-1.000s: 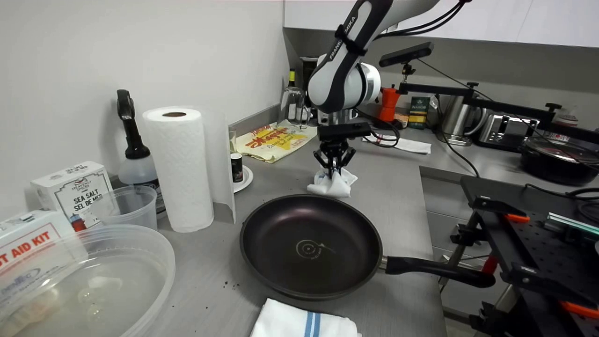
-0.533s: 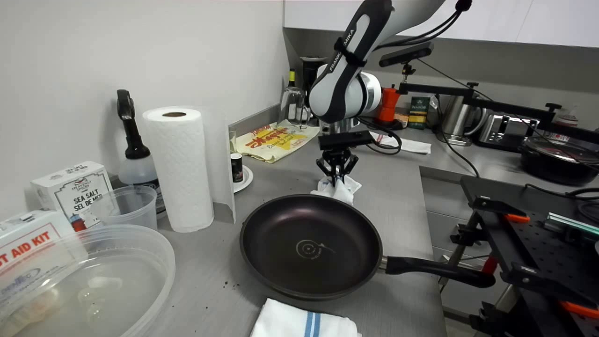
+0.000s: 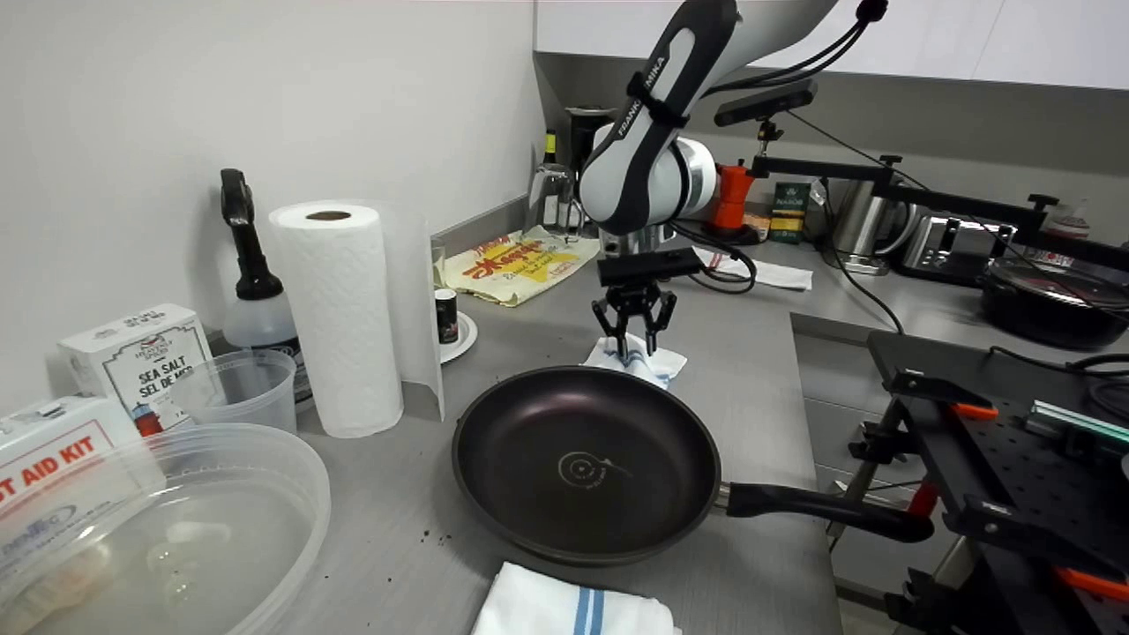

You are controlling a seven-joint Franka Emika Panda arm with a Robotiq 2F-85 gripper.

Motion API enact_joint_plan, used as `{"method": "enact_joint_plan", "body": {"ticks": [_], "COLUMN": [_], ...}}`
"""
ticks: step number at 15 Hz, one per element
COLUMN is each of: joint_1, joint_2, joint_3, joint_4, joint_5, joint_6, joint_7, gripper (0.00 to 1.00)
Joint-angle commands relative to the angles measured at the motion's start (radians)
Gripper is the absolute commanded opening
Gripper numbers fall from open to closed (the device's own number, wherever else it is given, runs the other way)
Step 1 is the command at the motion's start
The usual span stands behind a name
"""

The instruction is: Use the tea towel on the right to wipe the pan

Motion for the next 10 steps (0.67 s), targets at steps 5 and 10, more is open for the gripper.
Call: {"method": "enact_joint_plan", "body": {"ticks": [5,10], "joint_1": [0.028,0.033], "joint_2": [-0.019,-0.105], "joint_3": [-0.011,0.008], "joint_4": [-0.008,-0.051], "joint_5": [-0.027,-0.026], "joint_6": [-0.063,-0.046], "joint_7": [0.023,-0.026], "gripper": [0.99,1.00]}}
